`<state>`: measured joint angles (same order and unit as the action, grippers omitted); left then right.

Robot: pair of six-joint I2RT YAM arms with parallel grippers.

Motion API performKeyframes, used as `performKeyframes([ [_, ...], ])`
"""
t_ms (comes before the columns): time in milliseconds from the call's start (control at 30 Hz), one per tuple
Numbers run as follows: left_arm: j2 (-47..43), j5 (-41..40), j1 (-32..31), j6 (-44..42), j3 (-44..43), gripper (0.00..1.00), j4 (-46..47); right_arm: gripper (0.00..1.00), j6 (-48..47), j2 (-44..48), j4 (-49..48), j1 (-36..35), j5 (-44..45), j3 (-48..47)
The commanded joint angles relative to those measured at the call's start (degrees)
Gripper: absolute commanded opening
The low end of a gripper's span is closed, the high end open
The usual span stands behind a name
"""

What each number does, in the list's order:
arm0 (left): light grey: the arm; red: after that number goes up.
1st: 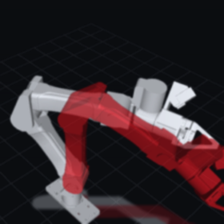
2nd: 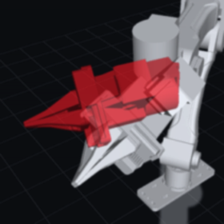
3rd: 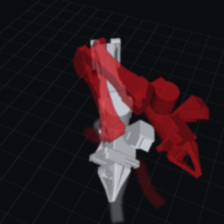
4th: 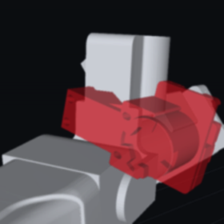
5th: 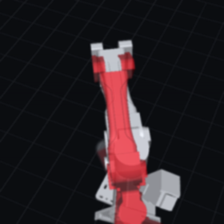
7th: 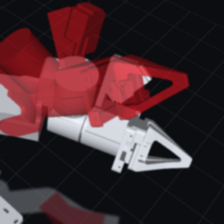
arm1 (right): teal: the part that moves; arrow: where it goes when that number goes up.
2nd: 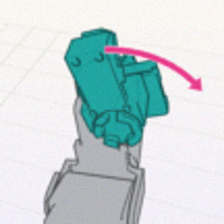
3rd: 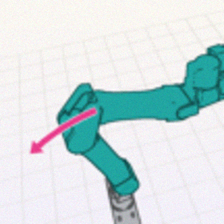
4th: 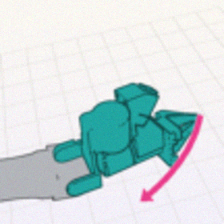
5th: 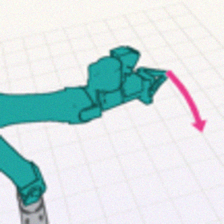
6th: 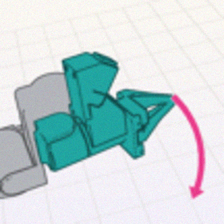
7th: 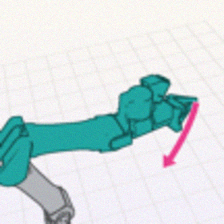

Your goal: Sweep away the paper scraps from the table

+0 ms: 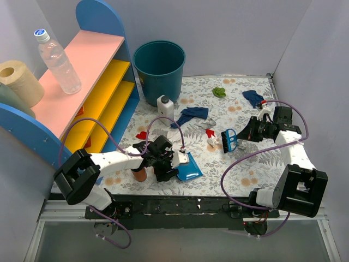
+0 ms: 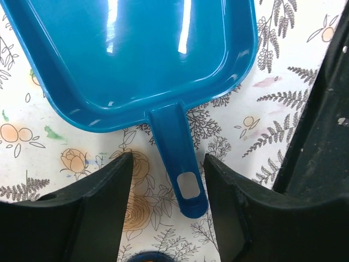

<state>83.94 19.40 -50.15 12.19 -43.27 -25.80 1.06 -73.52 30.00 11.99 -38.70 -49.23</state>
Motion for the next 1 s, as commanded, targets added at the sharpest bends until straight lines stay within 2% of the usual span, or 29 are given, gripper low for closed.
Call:
performKeyframes([
  [0, -1.8, -1.2, -0.1, -0.6, 0.8, 0.53, 3.5, 0.01, -0.9, -0.1, -0.9, 0.3, 0.0, -1.3],
  [267, -1.1, -0.9, -0.1, 1.2, 0.5, 0.44, 3.9, 0.01, -2.7, -0.6, -1.2, 0.3, -2.7, -4.5],
  [400, -1.3, -1.4, 0.0, 1.8, 0.5, 0.38, 3.2, 0.01, -4.0, -1.1, -1.3, 0.5, -8.0, -9.3],
  [467, -1.9, -1.6, 0.2, 1.0, 0.6, 0.36, 2.8, 0.01, -5.1, -1.5, -1.3, 0.4, -7.5, -13.1],
  [567, -2.5, -1.9, 0.8, -0.3, 1.2, 0.38, 1.9, 0.01, -6.2, -2.3, -2.3, 0.4, -0.9, -18.0],
  [700, -3.6, -2.3, 1.3, -0.8, 2.8, 0.38, 2.8, 0.01, -5.1, -1.4, -10.5, -0.6, 15.7, -17.9],
  [833, -3.8, -2.3, 1.8, -0.9, 3.2, 0.41, 3.4, 0.01, -11.6, -6.3, -12.6, -3.1, 27.1, -21.0],
  [967, -3.3, -1.8, 1.8, -1.9, 3.2, 0.43, 3.4, 0.01, -17.1, -10.9, -18.8, -4.0, 36.7, -23.9],
])
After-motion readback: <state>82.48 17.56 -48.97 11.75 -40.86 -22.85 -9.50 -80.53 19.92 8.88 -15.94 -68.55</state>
